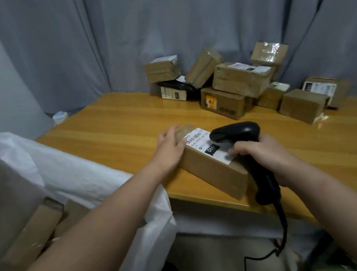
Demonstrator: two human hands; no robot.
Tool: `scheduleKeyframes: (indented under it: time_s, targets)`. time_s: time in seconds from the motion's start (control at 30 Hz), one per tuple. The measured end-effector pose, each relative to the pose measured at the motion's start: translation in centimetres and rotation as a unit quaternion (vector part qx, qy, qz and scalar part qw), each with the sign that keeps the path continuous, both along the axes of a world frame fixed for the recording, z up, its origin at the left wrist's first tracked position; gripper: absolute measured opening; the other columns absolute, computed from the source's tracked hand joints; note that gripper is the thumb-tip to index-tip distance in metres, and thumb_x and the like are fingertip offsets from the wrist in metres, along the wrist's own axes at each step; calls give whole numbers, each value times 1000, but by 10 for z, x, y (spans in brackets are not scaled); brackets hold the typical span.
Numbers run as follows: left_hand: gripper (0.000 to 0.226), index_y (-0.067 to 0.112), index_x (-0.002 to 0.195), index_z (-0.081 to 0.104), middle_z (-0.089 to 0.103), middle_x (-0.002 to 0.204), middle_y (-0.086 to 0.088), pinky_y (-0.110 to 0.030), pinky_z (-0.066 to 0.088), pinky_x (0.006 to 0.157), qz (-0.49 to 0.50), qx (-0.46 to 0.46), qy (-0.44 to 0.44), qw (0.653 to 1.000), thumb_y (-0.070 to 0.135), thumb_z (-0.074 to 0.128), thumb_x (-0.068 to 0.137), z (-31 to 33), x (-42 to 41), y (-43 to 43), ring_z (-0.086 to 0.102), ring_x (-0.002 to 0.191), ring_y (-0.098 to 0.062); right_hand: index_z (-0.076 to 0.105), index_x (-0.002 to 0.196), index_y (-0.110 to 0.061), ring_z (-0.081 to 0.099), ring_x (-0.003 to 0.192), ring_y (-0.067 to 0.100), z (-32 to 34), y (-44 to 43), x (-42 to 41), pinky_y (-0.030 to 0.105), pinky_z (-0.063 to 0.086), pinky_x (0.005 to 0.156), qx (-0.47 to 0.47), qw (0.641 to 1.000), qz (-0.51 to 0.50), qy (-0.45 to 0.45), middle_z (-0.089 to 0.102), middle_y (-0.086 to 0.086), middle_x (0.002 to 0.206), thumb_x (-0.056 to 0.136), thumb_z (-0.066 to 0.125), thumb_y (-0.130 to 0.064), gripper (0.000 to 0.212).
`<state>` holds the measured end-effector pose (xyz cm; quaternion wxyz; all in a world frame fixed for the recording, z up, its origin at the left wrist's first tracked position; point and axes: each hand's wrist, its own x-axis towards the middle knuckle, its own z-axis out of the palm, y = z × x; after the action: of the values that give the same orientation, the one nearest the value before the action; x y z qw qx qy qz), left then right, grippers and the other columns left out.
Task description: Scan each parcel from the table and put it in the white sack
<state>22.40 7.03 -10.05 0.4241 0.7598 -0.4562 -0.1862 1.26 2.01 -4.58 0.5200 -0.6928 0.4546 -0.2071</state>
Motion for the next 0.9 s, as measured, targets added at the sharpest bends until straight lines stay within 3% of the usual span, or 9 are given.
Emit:
scheduleKeyframes:
  time_s: [0.1, 0.13, 0.2, 0.43, 0.57, 0.67, 0.77, 0.83, 0.9]
  targets:
    - [57, 14, 142, 36, 51, 129, -6, -31, 46, 90, 93, 50, 180, 978, 44, 51, 96, -5, -27, 15, 52, 117, -28, 66, 85, -18, 63, 77, 21, -12, 16, -15, 31, 46, 64, 12, 999, -6, -32, 68, 7, 85, 77, 74, -23, 13]
    - [58, 14, 138, 43, 57, 117, -4, -31, 50, 79, 78, 67, 254, 962, 51, 50, 94, -7, -38, 20, 57, 108, -24, 67, 85, -18, 63, 76, 20, -16, 21, -18, 30, 46, 63, 13, 999, -4, -51, 69, 6, 85, 78, 74, -22, 10]
    - [60, 21, 130, 51, 62, 114, 0, -30, 54, 77, 33, 68, 361, 929, 63, 51, 87, -12, -56, 24, 59, 105, -17, 68, 82, -19, 64, 74, 19, -23, 30, -21, 30, 47, 64, 16, 995, -6, -100, 70, 5, 82, 79, 73, -17, 6]
    - [39, 25, 114, 48, 58, 96, -6, -33, 51, 76, -1, 119, 371, 921, 41, 67, 84, -2, -67, 33, 58, 81, -19, 70, 94, -11, 68, 79, 23, -45, 47, -38, 40, 56, 74, 112, 935, -57, -330, 72, 5, 84, 83, 64, -1, 16]
    - [30, 22, 106, 56, 59, 98, -9, -20, 50, 55, -9, 135, 394, 909, 35, 69, 82, 0, -64, 44, 57, 75, -14, 70, 100, -9, 69, 86, 21, -45, 48, -46, 34, 55, 75, 96, 935, -54, -338, 74, 3, 88, 82, 68, -5, 19]
    - [24, 17, 102, 62, 65, 71, 1, -18, 41, 51, 23, 66, 399, 914, 29, 69, 82, 1, -66, 44, 56, 65, -9, 68, 102, -10, 68, 76, -1, -35, 49, -48, 11, 50, 63, 7, 945, -49, -323, 72, -5, 87, 83, 69, -5, 20]
    - [13, 8, 88, 55, 54, 42, 5, -19, 45, 43, 18, 0, 406, 914, 16, 65, 87, 7, -68, 44, 56, 41, -6, 69, 95, -11, 66, 72, 1, -28, 49, -47, 14, 49, 63, -68, 948, -34, -309, 68, -6, 80, 83, 71, -6, 14]
    - [25, 1, 103, 56, 60, 49, 4, -21, 49, 46, 17, -42, 383, 923, 11, 68, 84, 8, -68, 44, 62, 49, -8, 67, 82, -11, 62, 61, 12, -26, 51, -44, 23, 49, 59, -85, 952, -26, -293, 65, 0, 67, 84, 70, -7, 5]
    - [44, 1, 120, 54, 70, 80, -4, -25, 53, 55, 18, -78, 359, 930, 10, 72, 81, 5, -70, 42, 68, 74, -14, 65, 74, -11, 59, 53, 18, -26, 52, -42, 26, 50, 53, -87, 956, -21, -280, 61, 6, 59, 86, 69, -9, 12]
